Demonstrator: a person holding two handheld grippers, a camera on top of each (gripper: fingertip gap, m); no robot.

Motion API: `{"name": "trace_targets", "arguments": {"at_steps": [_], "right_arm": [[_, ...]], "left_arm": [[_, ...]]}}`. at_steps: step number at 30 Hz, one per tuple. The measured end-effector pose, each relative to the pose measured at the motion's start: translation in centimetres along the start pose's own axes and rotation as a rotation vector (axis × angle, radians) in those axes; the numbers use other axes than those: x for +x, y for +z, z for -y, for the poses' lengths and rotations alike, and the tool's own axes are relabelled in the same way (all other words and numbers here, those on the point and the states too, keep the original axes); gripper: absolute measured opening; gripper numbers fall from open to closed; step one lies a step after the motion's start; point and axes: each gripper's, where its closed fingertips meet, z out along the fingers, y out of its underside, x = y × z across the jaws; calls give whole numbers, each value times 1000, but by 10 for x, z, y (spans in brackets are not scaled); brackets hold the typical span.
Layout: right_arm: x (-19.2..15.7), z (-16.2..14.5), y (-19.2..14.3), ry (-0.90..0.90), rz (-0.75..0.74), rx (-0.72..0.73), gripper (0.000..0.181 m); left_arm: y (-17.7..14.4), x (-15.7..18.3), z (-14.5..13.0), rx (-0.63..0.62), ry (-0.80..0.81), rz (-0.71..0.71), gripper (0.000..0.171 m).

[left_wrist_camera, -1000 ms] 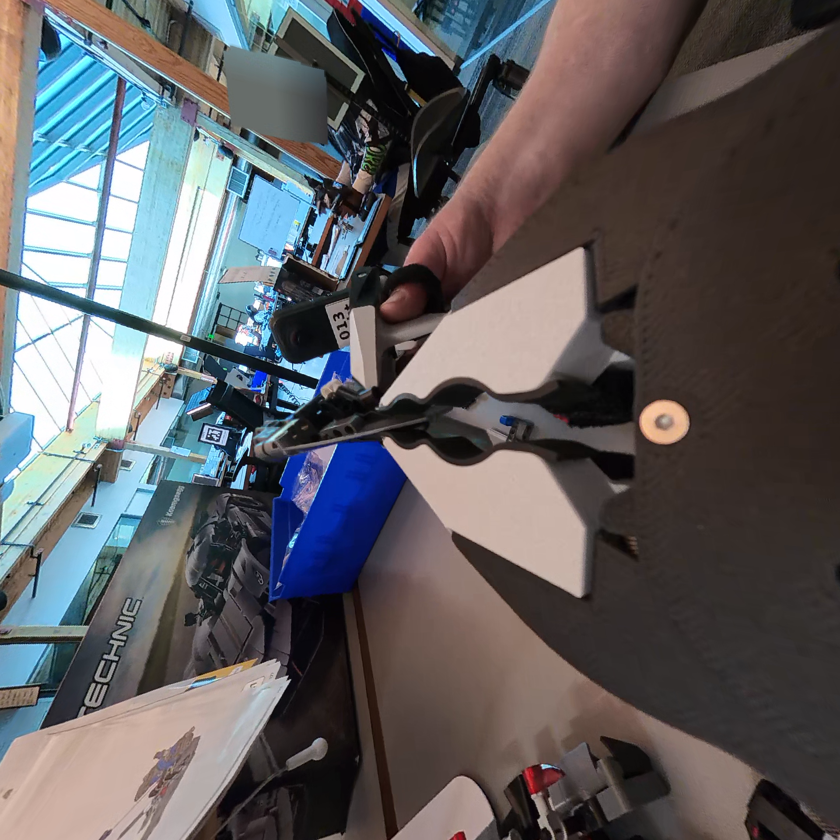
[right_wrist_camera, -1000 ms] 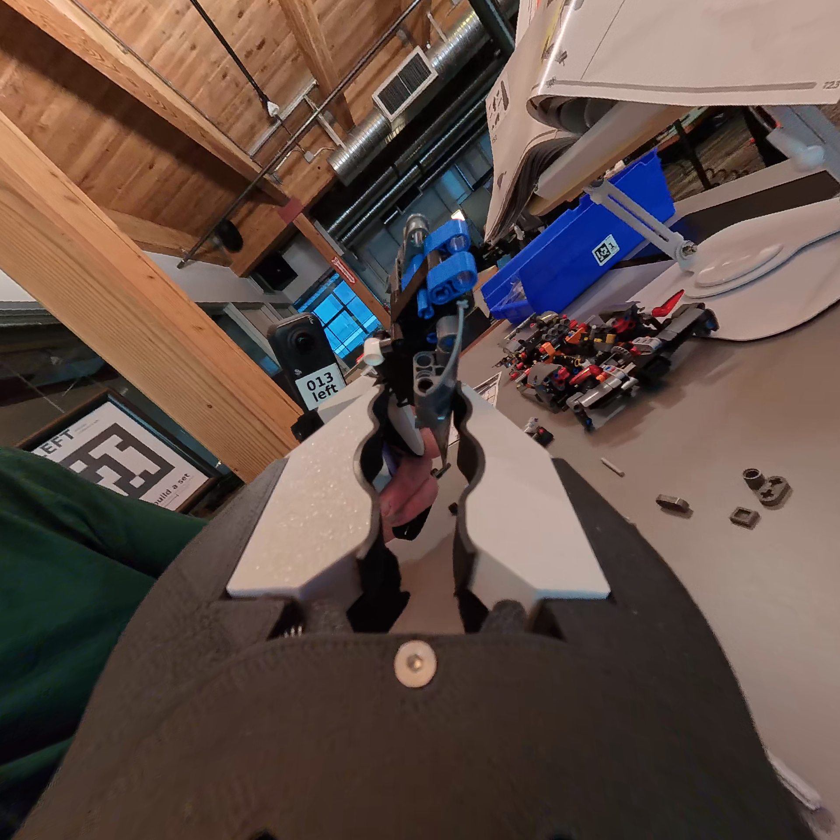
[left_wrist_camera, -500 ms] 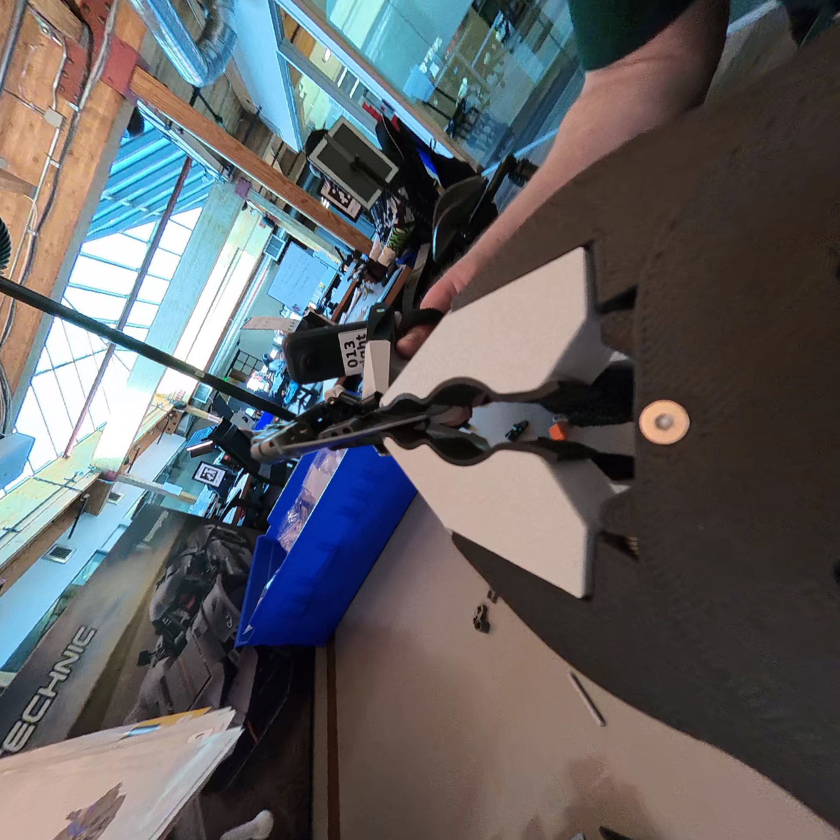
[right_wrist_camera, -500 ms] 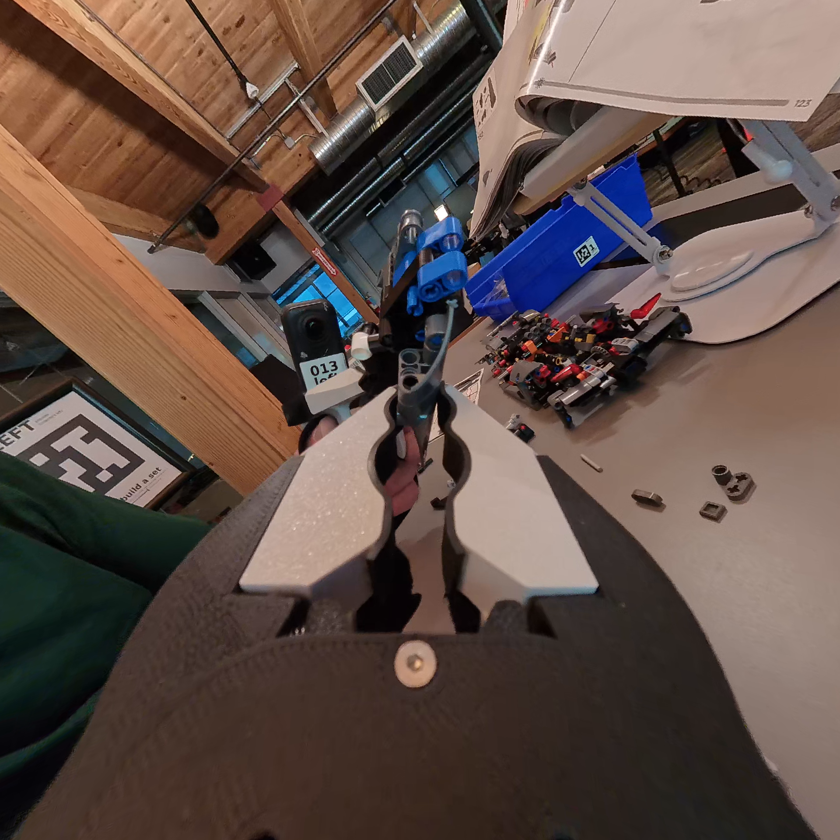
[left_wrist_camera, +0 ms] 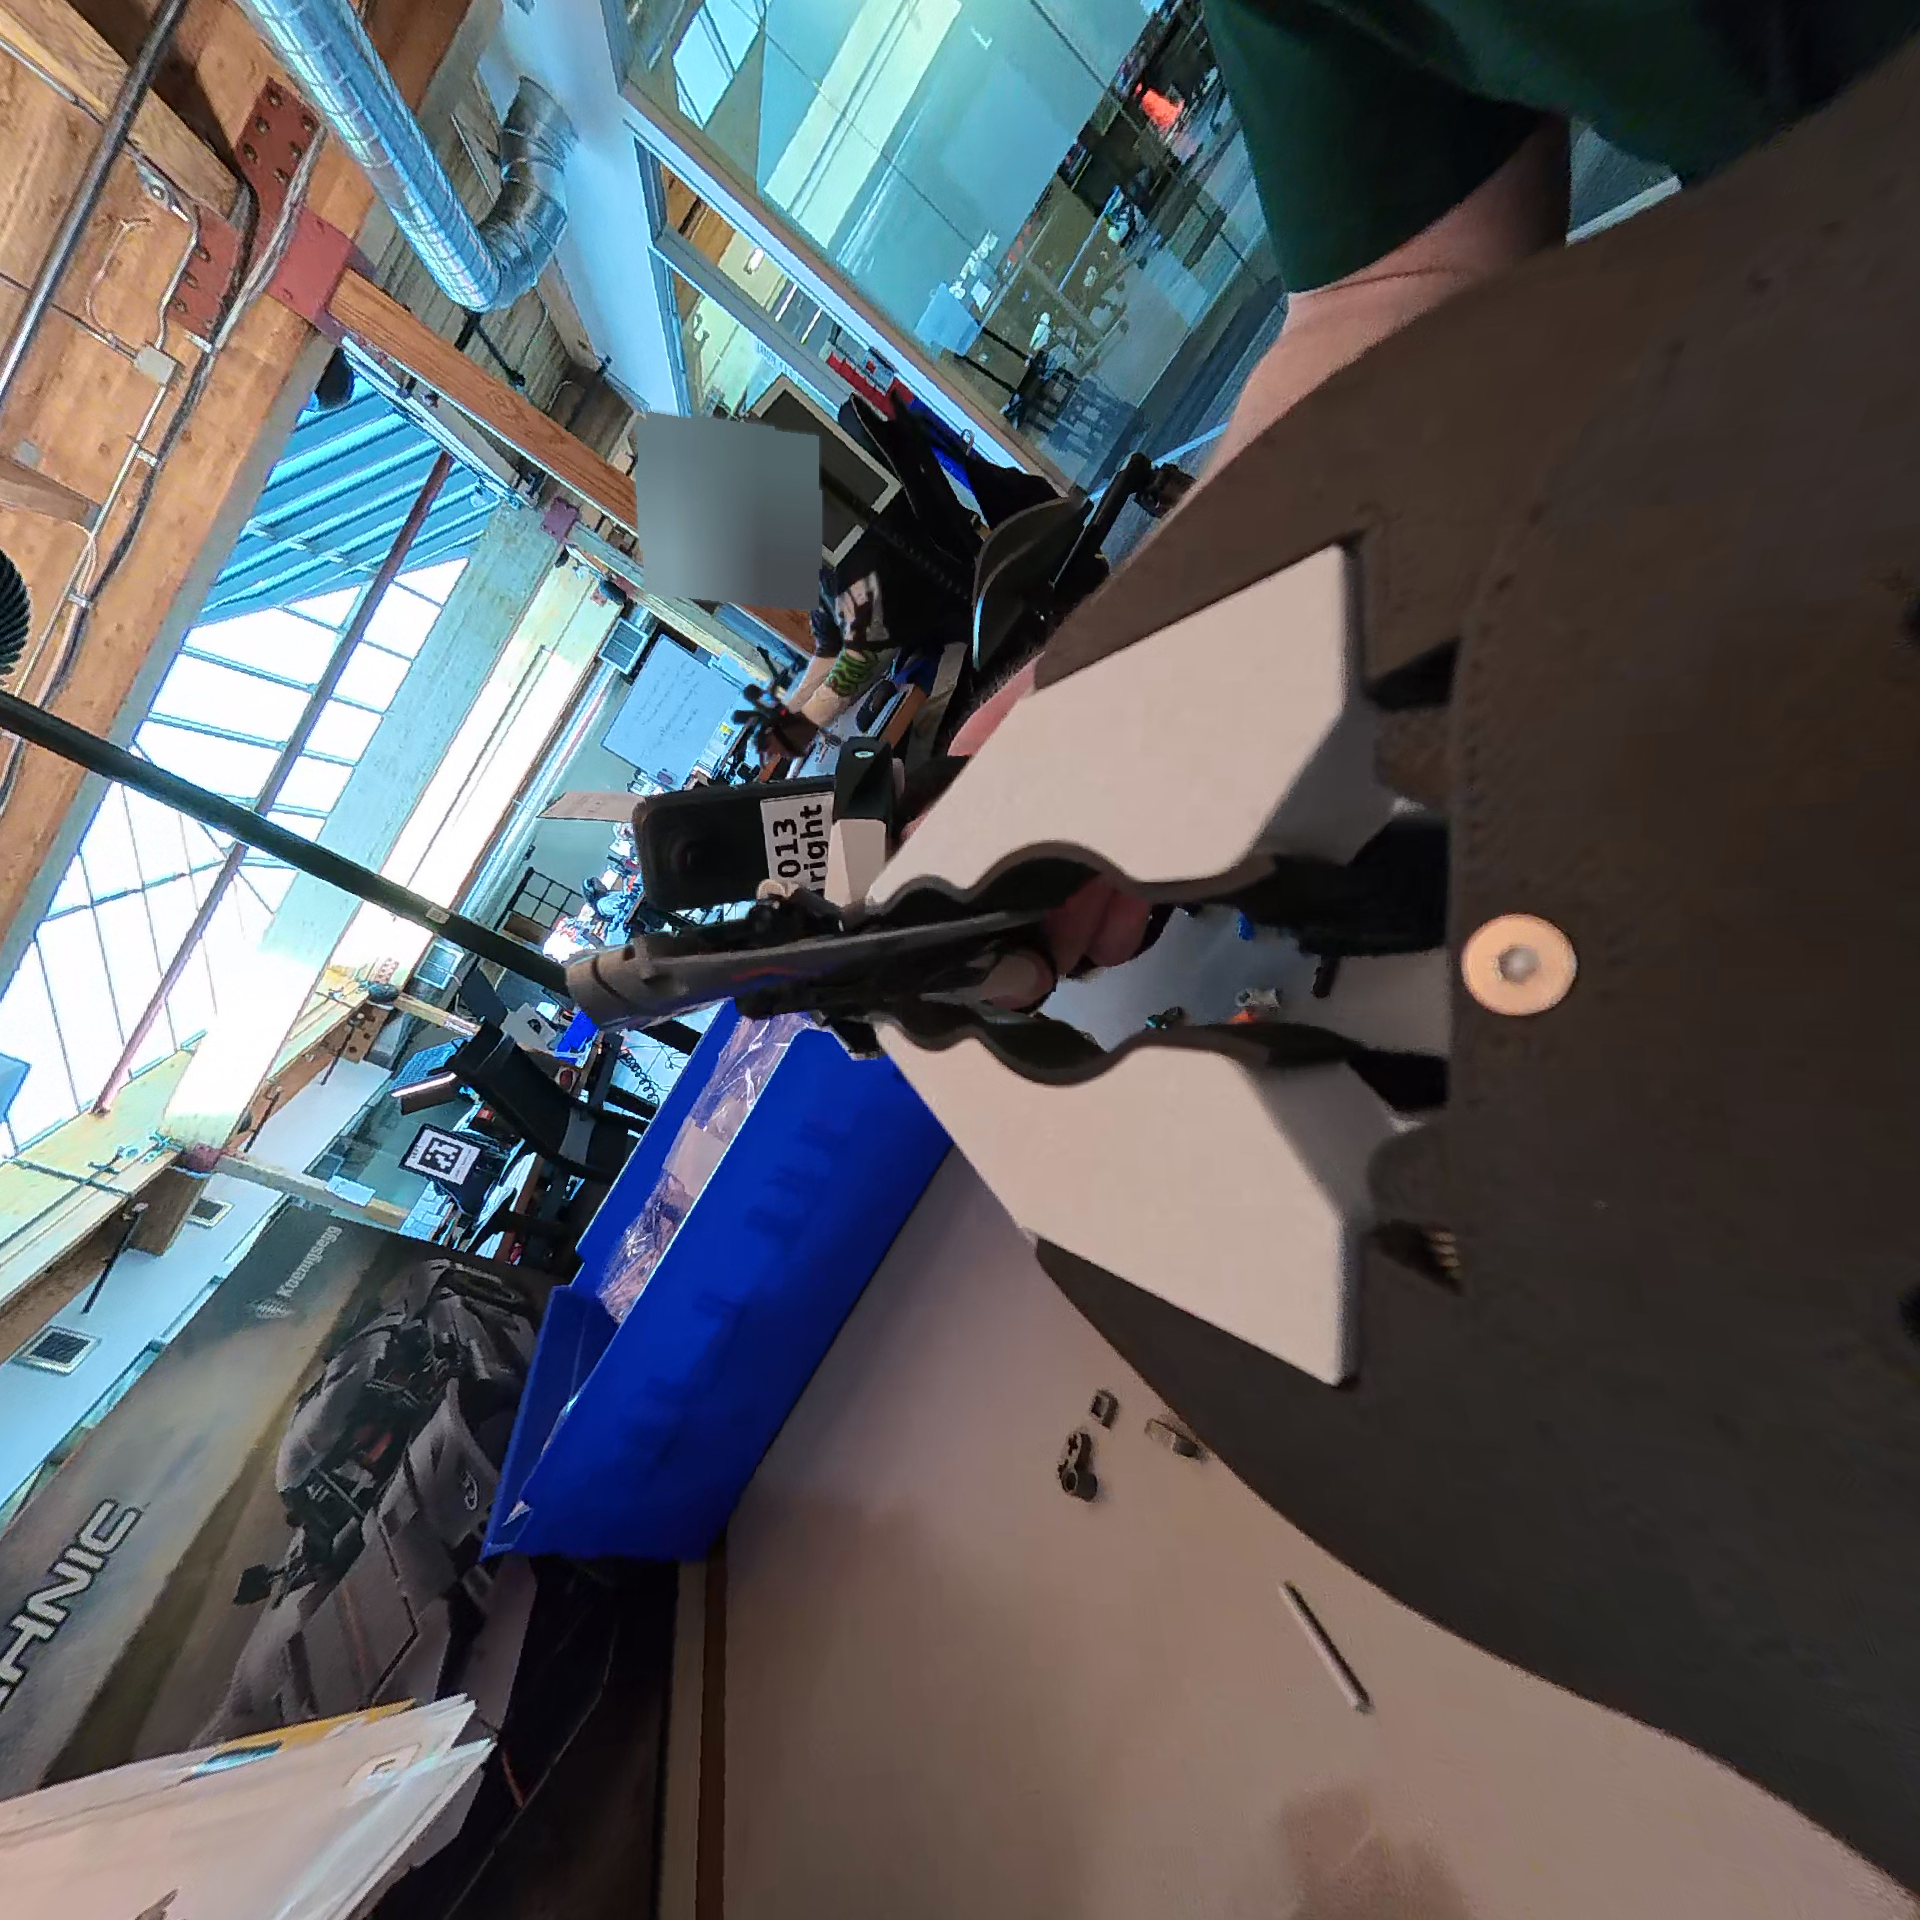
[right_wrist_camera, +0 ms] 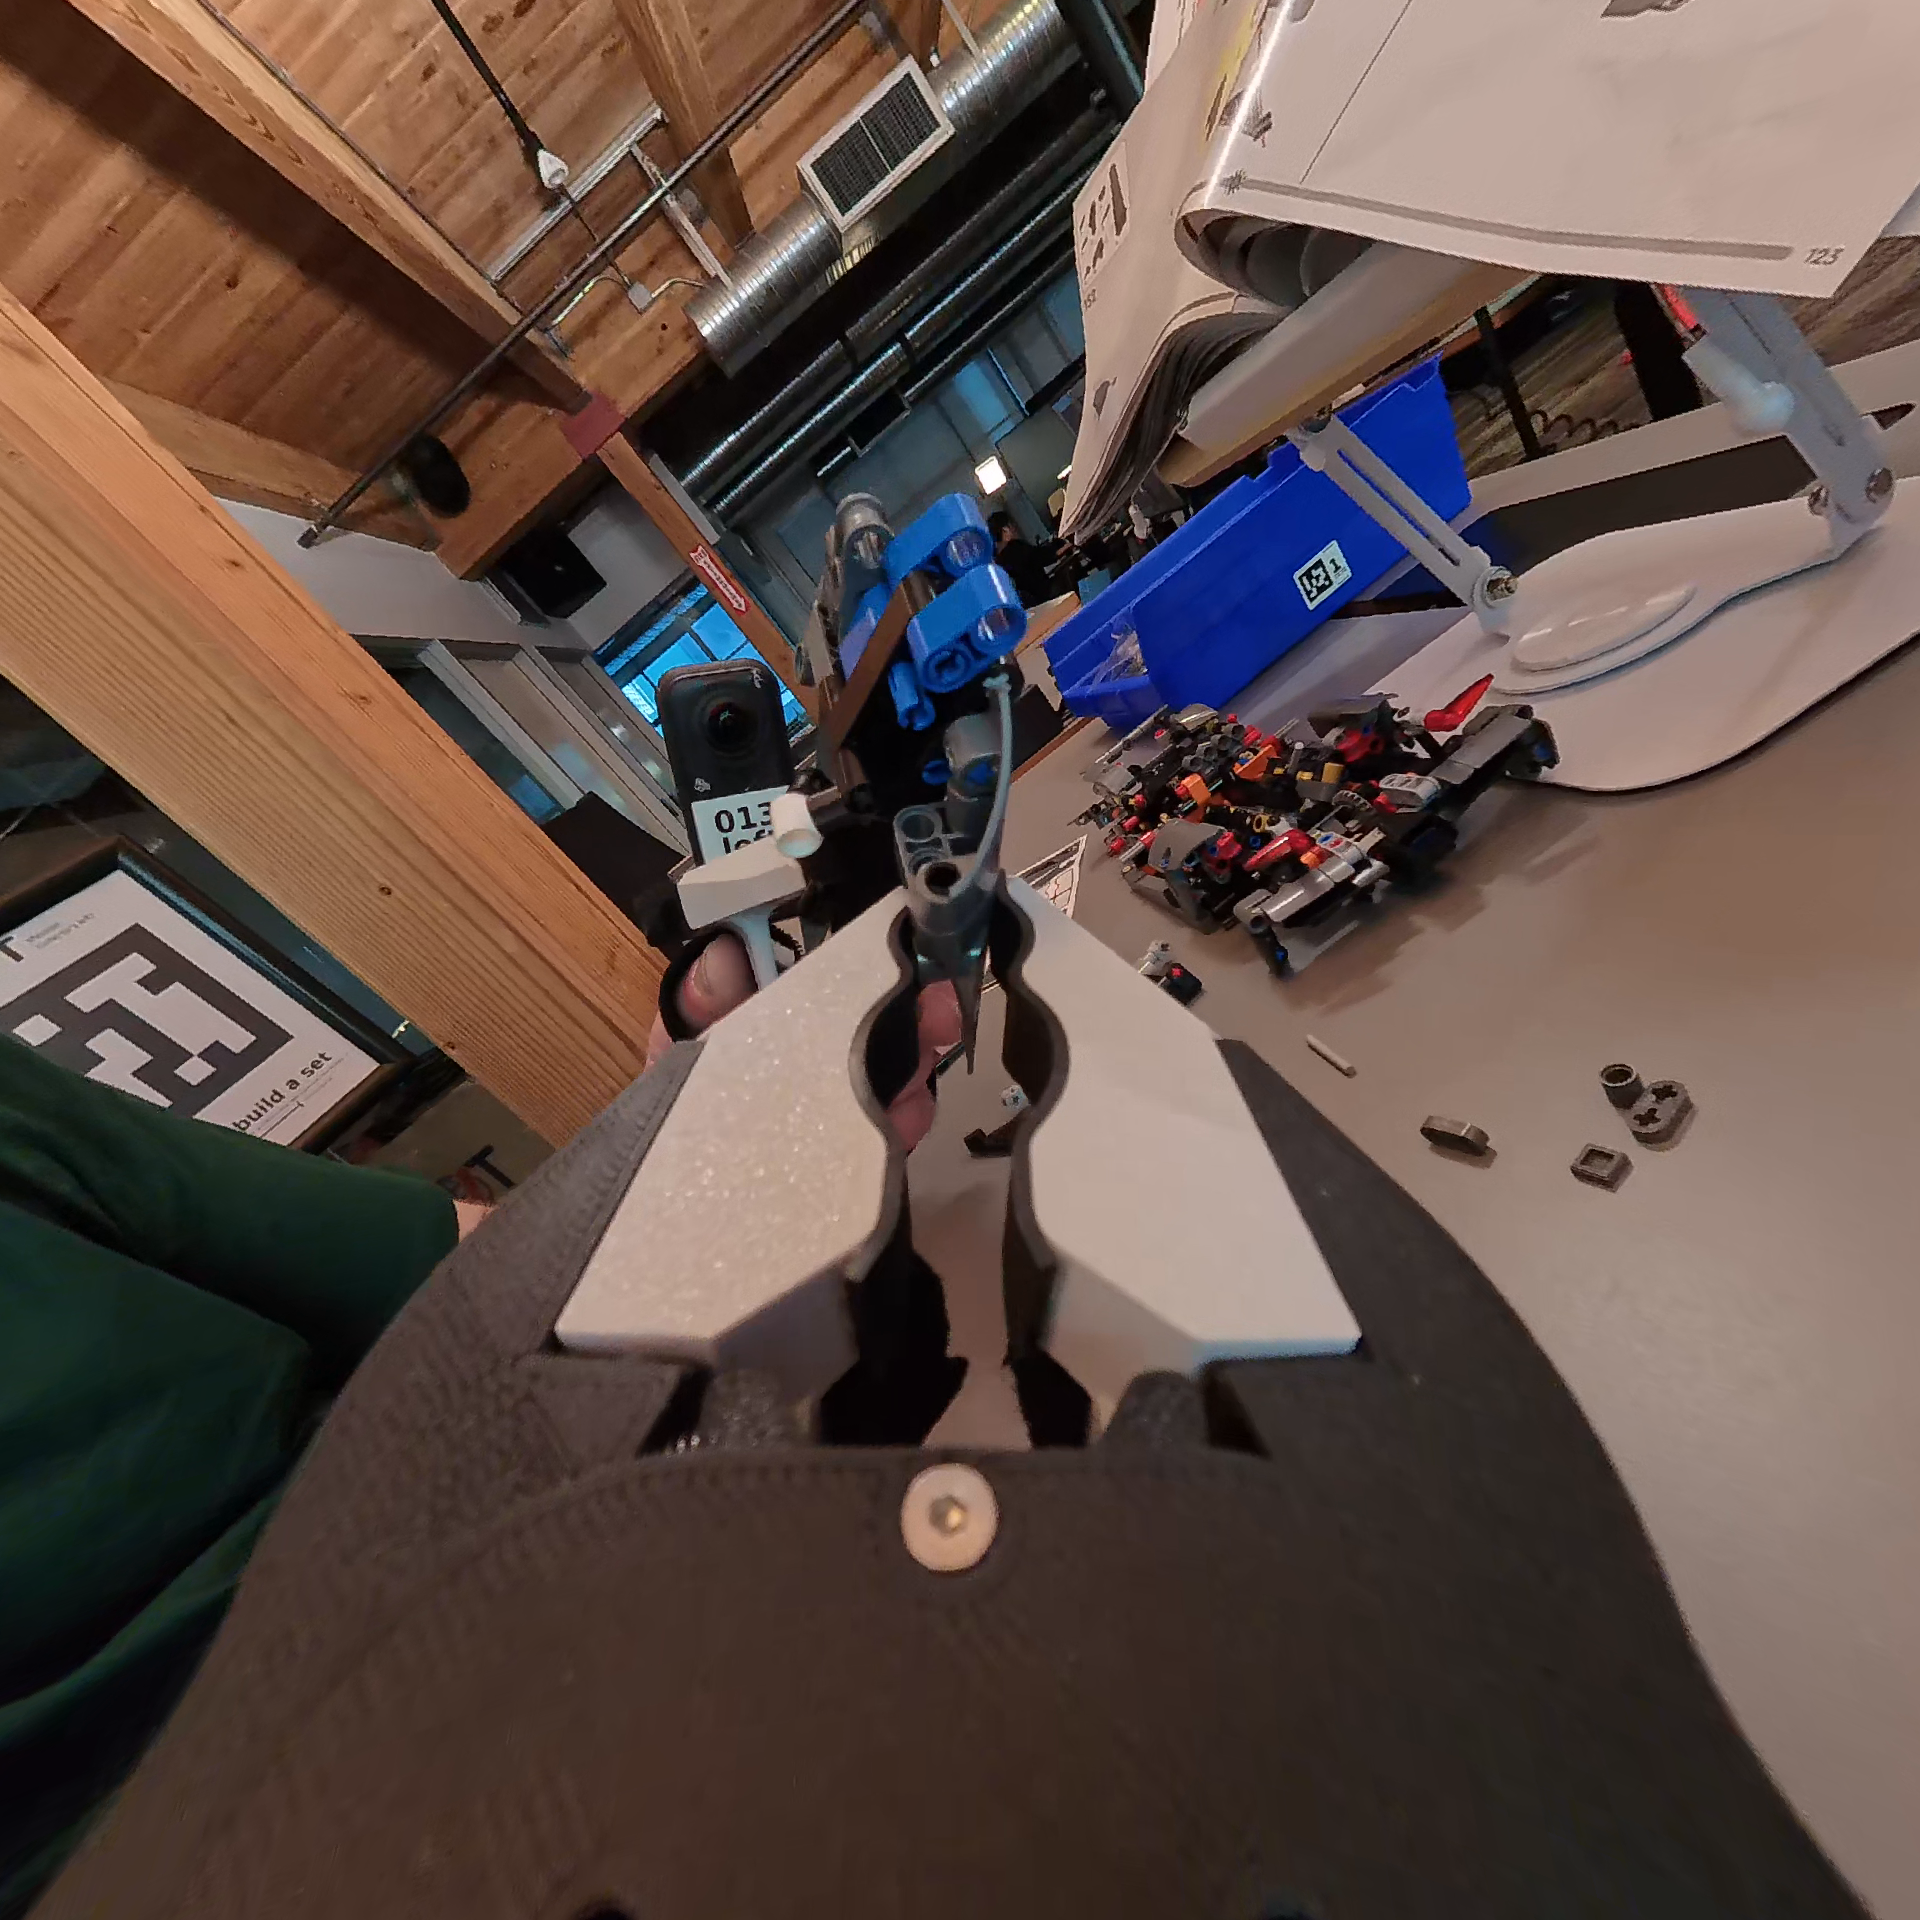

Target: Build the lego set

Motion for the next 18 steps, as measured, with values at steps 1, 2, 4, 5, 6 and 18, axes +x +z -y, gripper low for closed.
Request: {"name": "trace_targets", "arguments": {"at_steps": [1, 2, 4, 5, 6, 18], "right_arm": [[0, 0, 0, 2, 3, 2, 7], [-1, 1, -1, 3, 5, 5, 7], [-2, 2, -1, 5, 13, 11, 7], [-2, 2, -1, 7, 16, 12, 7], [-3, 3, -1, 7, 18, 14, 7], [-7, -4, 3, -31, 22, -41, 7]], "left_arm": [[-1, 0, -1, -11, 0, -2, 15], [-1, 0, -2, -23, -1, -7, 17], [-2, 2, -5, -51, -31, -40, 24], [-2, 2, -6, -60, -50, -54, 27], [-2, 2, -7, -62, -71, -74, 28], [5, 16, -26, -146, -266, -270, 32]]}}
